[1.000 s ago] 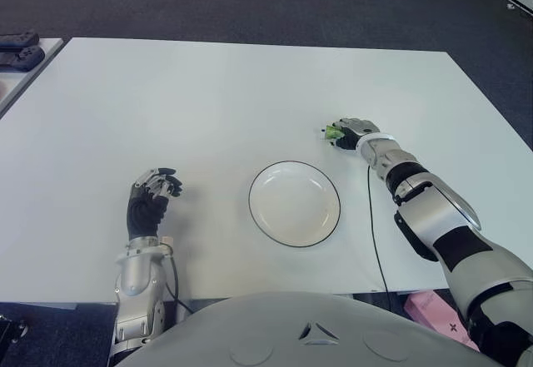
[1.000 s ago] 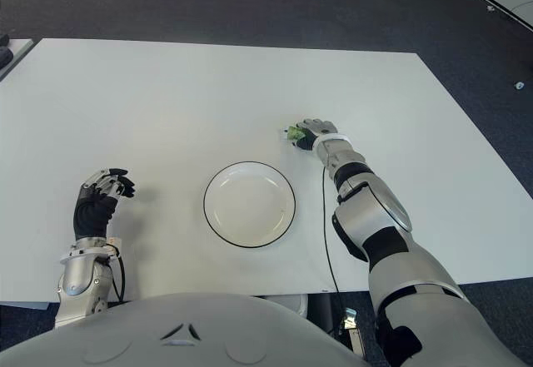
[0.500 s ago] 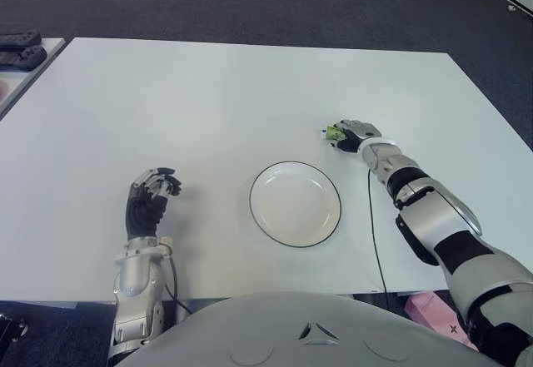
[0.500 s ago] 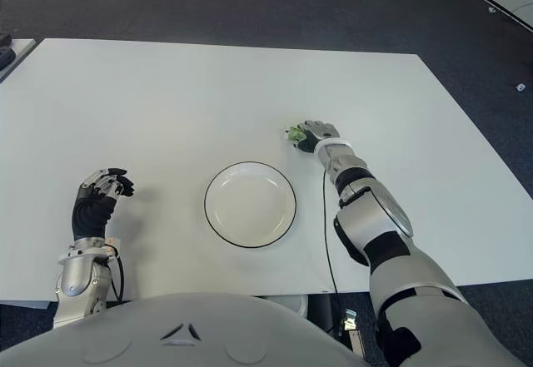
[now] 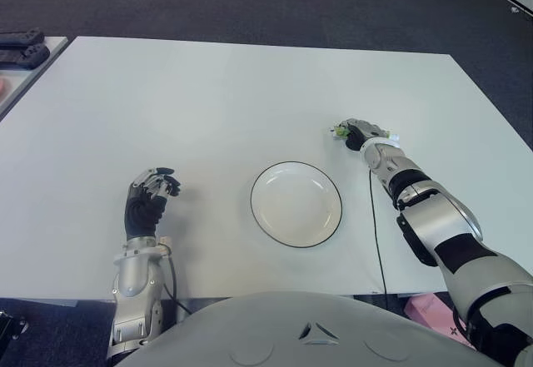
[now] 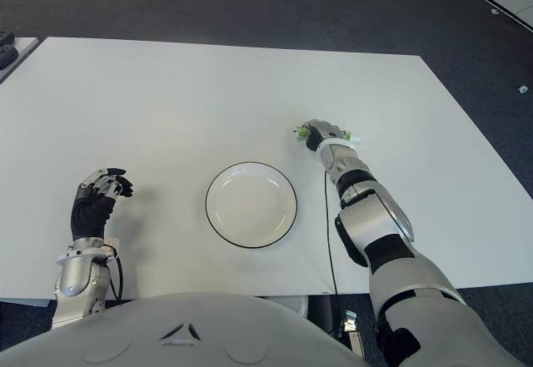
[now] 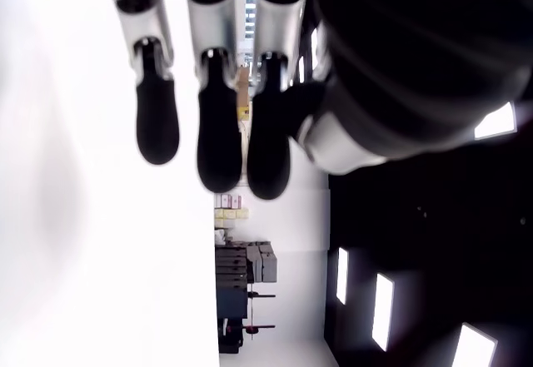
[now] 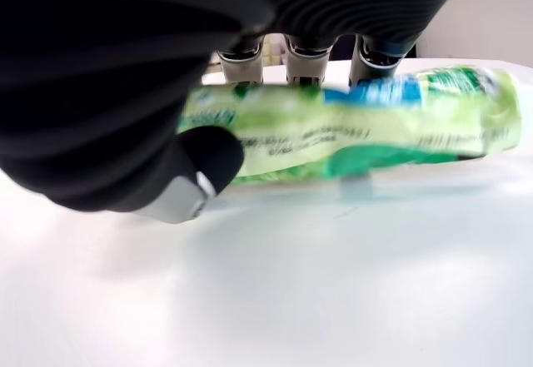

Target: Put the toothpaste on the table into the plate.

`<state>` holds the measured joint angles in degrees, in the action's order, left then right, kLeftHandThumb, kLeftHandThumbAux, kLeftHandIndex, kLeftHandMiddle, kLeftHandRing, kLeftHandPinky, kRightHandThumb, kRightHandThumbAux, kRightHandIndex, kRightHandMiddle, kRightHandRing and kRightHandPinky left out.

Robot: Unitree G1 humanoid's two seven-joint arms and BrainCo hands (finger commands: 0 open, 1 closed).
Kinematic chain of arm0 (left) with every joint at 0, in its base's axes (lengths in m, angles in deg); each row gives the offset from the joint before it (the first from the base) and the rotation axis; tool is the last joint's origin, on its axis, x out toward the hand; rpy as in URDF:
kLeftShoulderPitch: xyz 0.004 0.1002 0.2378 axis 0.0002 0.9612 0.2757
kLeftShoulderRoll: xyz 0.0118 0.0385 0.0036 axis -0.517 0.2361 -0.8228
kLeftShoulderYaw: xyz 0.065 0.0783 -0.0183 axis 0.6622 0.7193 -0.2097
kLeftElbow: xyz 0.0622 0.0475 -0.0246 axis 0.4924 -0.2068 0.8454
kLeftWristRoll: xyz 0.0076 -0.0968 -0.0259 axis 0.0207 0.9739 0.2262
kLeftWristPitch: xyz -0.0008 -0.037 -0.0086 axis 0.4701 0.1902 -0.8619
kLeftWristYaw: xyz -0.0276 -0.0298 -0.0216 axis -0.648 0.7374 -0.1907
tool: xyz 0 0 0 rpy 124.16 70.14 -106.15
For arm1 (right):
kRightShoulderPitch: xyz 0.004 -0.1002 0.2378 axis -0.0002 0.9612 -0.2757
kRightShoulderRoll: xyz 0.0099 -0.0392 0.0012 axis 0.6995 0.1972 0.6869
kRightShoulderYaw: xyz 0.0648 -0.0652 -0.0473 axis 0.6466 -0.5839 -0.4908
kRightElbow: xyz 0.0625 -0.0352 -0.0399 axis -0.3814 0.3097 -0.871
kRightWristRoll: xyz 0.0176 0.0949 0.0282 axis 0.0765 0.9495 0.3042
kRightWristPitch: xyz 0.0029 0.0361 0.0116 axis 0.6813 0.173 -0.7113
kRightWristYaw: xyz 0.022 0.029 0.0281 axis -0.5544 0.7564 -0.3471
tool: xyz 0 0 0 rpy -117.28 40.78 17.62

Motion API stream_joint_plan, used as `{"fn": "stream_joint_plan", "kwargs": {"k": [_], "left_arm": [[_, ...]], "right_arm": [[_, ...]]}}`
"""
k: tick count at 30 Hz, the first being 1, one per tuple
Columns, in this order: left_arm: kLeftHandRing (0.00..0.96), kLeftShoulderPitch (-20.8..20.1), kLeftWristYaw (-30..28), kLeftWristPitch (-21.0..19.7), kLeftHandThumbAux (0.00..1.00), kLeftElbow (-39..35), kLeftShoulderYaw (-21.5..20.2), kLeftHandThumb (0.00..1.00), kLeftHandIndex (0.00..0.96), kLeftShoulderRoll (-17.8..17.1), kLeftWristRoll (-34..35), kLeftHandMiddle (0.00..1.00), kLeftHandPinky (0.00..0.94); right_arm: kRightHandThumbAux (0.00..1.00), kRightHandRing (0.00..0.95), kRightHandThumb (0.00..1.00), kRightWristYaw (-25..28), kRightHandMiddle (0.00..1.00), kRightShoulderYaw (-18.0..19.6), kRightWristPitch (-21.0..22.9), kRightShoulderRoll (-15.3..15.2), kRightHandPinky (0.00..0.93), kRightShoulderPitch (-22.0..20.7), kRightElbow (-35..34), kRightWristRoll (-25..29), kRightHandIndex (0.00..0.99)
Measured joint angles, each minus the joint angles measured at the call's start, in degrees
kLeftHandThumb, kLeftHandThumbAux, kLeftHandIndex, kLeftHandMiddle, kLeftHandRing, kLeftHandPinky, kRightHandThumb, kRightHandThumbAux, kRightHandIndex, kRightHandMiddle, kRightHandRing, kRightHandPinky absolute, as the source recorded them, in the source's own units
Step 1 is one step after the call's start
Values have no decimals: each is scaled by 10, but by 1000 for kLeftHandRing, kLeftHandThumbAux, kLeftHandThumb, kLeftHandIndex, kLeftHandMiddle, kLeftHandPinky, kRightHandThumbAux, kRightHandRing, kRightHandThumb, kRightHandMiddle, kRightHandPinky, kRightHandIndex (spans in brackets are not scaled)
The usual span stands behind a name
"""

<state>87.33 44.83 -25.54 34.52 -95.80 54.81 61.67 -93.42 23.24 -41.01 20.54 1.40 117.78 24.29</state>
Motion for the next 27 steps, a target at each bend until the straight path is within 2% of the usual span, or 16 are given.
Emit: {"fn": "stream_joint_plan", "kwargs": {"k": [10,27], "left_arm": [[575,-3,0,-3,721,0,0,705,438,0,-3,572,533],[577,-8,3,-12,721,0,1,705,438,2,-11,578,528]], "right_arm": [[681,833,849,-20,541,19,14,7,859,2,0,10,393],[683,866,849,-24,543,38,15,10,870,-11,-1,23,391]]}}
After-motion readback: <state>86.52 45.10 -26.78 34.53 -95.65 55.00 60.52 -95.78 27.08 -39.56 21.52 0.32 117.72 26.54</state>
